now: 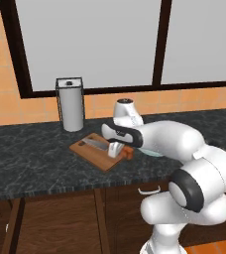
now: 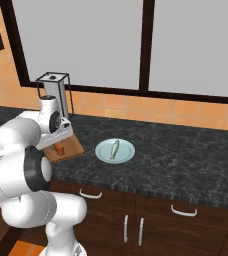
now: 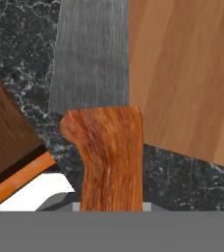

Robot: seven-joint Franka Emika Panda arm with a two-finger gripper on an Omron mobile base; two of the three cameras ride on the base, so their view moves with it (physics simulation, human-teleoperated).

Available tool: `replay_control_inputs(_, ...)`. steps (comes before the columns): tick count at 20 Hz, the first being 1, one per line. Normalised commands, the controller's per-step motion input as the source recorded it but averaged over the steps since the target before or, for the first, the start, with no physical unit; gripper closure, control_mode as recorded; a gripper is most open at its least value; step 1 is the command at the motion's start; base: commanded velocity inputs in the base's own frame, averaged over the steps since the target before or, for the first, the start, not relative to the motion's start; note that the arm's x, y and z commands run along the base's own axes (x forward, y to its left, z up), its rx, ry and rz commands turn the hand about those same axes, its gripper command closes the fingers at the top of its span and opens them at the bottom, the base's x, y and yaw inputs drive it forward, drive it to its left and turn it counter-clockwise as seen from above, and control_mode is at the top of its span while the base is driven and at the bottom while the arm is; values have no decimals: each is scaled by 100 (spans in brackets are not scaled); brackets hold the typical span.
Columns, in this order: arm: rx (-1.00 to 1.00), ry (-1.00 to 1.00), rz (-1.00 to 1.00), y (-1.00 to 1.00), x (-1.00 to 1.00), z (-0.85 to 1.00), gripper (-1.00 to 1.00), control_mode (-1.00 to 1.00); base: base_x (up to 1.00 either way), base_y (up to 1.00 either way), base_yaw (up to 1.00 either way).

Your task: Pick up the knife from the drawer and place it on the cutting board. Then place the meat from the plate to the cutting board.

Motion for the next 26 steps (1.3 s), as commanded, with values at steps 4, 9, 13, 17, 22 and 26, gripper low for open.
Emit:
replay_control_inputs(4, 0, 0, 6, 7, 13, -28, 100, -100, 0, 0, 0)
replay_control_inputs(9, 0, -1, 6, 6, 18, -22, 100, -100, 0, 0, 0)
replay_control_inputs(13, 0, -3, 6, 9, 33, -7, 100, -100, 0, 0, 0)
replay_control_inputs(17, 0, -4, 3, 8, 37, -11, 100, -100, 0, 0, 0)
replay_control_inputs(22, 0, 0, 0, 15, 23, -19, 100, -100, 0, 0, 0)
replay_control_inputs(26, 0, 0, 0, 10, 17, -32, 100, -100, 0, 0, 0)
